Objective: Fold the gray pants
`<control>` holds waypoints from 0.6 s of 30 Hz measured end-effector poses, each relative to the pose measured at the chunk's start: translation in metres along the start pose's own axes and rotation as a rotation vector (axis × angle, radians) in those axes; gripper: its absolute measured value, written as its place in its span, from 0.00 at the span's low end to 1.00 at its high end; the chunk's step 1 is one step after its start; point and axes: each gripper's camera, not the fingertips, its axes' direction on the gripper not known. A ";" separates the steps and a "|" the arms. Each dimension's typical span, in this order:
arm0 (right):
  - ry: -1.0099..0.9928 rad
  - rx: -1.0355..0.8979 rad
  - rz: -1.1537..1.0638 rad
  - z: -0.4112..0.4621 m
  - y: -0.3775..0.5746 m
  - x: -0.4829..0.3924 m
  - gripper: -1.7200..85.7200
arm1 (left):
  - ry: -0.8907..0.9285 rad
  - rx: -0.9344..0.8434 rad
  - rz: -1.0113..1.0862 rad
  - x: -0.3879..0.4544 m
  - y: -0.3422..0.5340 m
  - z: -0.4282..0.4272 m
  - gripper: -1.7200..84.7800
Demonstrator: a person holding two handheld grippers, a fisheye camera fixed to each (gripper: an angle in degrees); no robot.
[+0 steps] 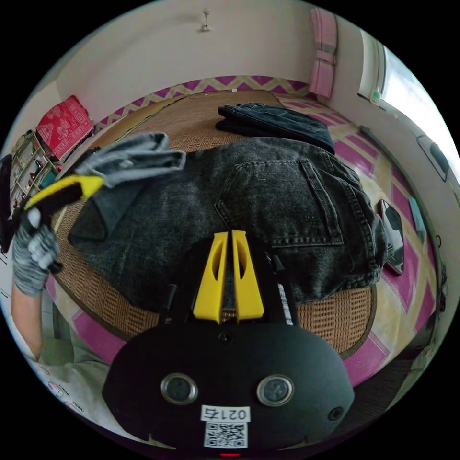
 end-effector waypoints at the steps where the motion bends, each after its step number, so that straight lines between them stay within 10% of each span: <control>1: -0.004 0.000 0.004 0.000 -0.001 0.000 0.02 | -0.040 0.046 -0.020 -0.023 0.002 -0.033 0.02; 12: -0.006 -0.003 0.016 -0.007 -0.009 -0.003 0.01 | -0.485 0.027 -0.525 -0.272 0.145 -0.213 0.02; 18: -0.008 -0.005 0.014 -0.012 -0.012 -0.003 0.03 | -0.340 -0.031 -0.695 -0.325 0.209 -0.206 0.03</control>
